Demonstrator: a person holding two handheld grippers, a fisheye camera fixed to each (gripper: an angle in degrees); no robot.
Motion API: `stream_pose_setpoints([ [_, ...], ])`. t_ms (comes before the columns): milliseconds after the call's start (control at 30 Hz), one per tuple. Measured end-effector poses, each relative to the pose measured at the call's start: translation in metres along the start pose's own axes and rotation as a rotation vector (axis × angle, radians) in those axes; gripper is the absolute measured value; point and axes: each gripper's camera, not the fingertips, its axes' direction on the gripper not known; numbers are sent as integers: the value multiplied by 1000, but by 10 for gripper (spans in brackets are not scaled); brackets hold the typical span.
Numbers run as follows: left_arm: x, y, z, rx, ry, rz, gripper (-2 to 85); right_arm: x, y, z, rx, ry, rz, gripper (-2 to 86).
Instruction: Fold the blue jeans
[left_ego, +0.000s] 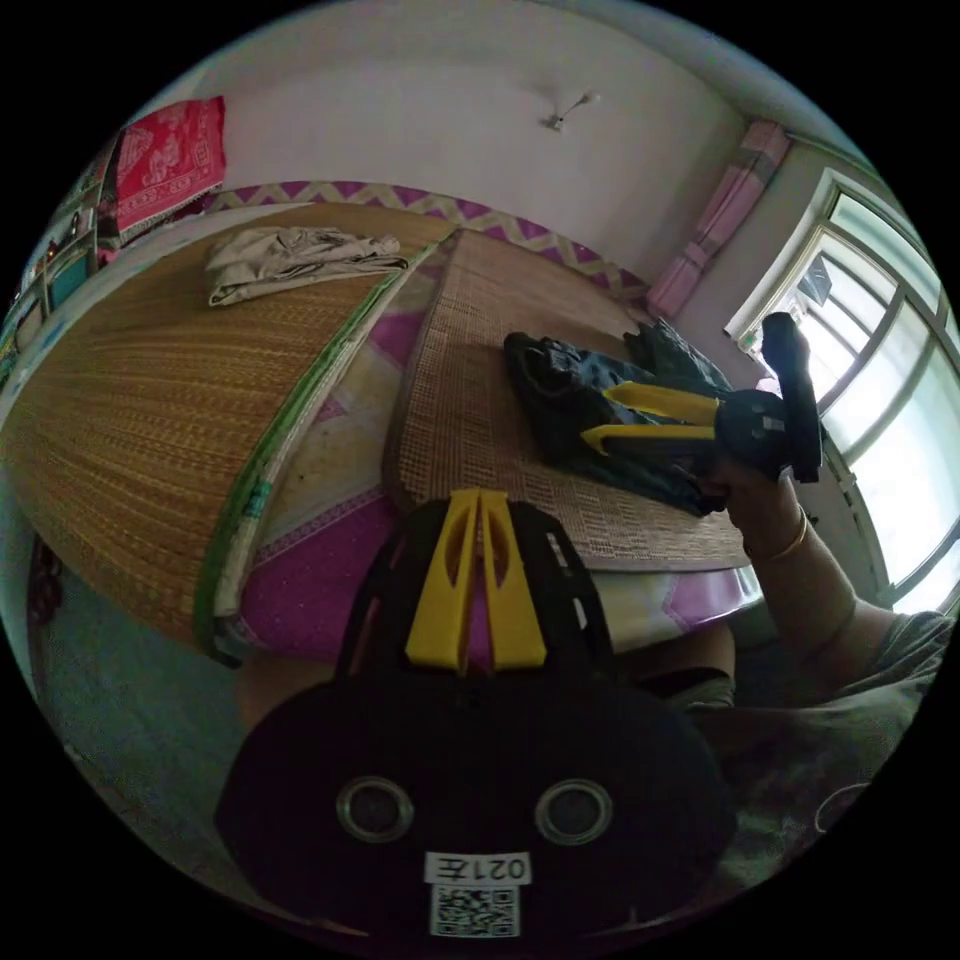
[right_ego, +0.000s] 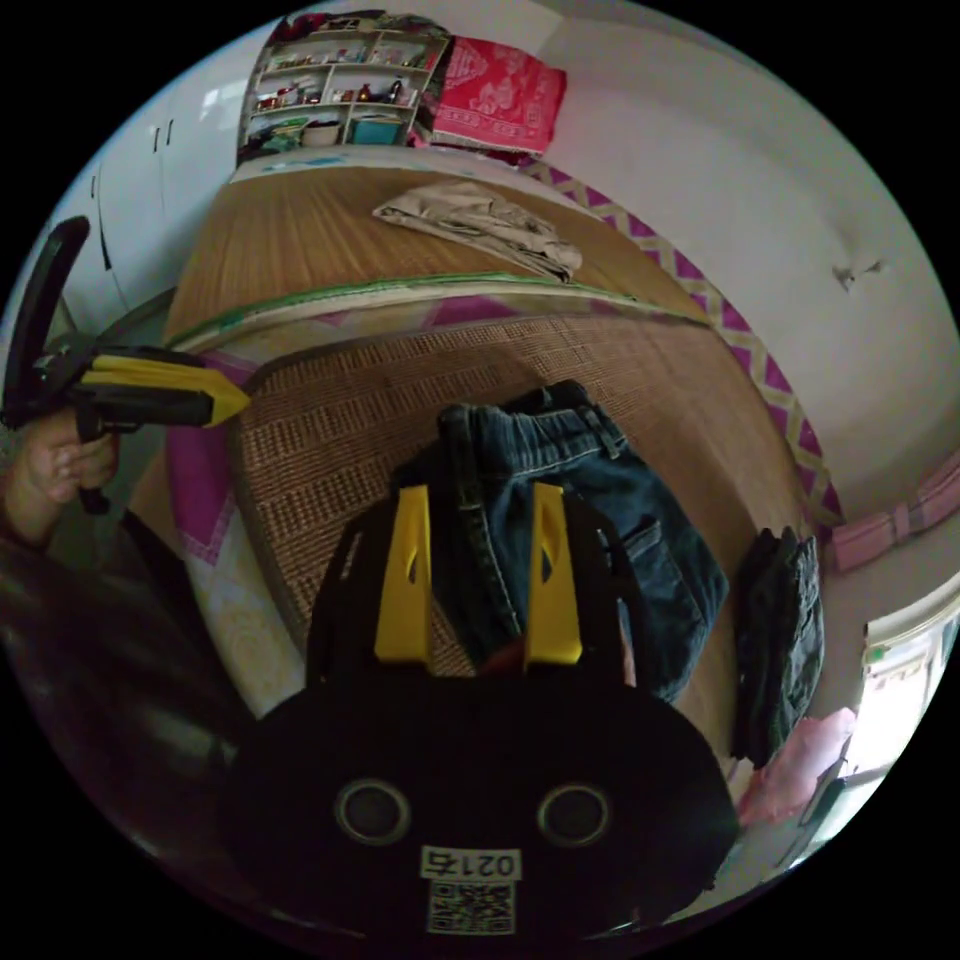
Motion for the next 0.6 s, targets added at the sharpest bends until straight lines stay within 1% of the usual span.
stream_pose_setpoints([
  [167,7,3,1,8,42,-7,-10,10,15,4,65,10,79,152],
  [233,10,4,3,-1,55,-9,-10,19,18,17,58,18,134,134],
  [300,15,4,7,-16,60,2,-10,44,31,26,103,-70,230,88],
  [333,16,4,7,-19,54,9,-10,54,36,23,121,-93,270,80],
  [400,22,4,7,-18,35,35,-10,111,72,-10,264,-257,442,59],
  [433,24,4,7,-17,34,41,-10,128,86,-22,314,-288,486,57],
  [467,26,3,7,-12,40,49,-10,162,118,-51,413,-321,575,55],
  [500,28,2,7,2,59,58,-10,194,154,-80,501,-322,656,53],
  [533,30,1,8,11,72,65,-10,210,174,-94,540,-313,695,53],
  [600,39,-2,12,44,129,103,-10,262,256,-142,660,-238,848,54],
])
